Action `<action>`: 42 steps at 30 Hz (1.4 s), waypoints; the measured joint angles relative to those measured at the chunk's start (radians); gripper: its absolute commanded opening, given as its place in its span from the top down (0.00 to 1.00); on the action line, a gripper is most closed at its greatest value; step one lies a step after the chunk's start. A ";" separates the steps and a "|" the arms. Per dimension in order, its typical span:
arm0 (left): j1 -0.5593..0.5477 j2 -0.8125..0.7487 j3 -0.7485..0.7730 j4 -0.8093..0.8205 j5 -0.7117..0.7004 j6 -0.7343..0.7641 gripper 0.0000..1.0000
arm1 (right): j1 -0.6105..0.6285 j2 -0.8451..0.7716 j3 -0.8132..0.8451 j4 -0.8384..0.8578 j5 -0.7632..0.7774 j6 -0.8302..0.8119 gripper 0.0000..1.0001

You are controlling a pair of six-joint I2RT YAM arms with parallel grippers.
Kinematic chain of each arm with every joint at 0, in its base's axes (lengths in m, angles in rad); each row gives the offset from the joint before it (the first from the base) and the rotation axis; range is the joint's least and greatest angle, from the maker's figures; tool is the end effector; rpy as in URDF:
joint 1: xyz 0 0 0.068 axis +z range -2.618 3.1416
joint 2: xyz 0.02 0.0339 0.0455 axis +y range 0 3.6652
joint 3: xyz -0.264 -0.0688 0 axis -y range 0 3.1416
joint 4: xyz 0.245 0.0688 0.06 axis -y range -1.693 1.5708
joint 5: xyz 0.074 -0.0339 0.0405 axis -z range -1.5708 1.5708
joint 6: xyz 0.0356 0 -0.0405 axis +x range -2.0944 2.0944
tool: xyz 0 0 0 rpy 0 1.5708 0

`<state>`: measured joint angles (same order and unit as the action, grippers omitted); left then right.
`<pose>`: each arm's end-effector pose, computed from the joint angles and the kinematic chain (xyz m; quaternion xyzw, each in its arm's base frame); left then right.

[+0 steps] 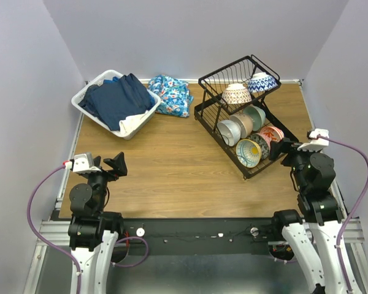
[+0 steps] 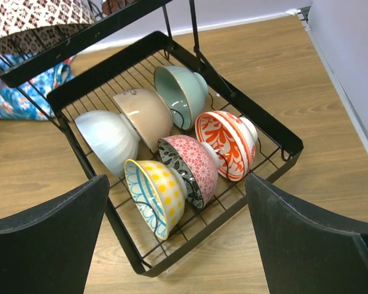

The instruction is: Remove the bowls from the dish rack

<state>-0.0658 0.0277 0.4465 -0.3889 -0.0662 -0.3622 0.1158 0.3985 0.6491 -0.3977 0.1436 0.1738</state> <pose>0.0650 -0.0019 0.2785 -0.1263 0.6849 -0.1298 0.7057 0.1071 0.0073 0.3188 0.0687 0.7535 0.0403 0.6526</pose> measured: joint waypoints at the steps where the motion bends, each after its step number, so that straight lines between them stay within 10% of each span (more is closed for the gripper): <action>1: 0.000 0.000 0.000 0.000 0.001 0.000 0.01 | 0.000 0.019 0.011 0.000 -0.011 -0.012 0.00; 42: -0.061 -0.013 0.000 -0.001 0.025 0.018 0.01 | 0.000 1.007 0.920 -0.332 -0.774 -1.086 0.00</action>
<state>-0.1265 0.0147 0.4465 -0.3897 -0.0410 -0.3443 0.1158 1.4055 1.5688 -0.7296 -0.6304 -0.9127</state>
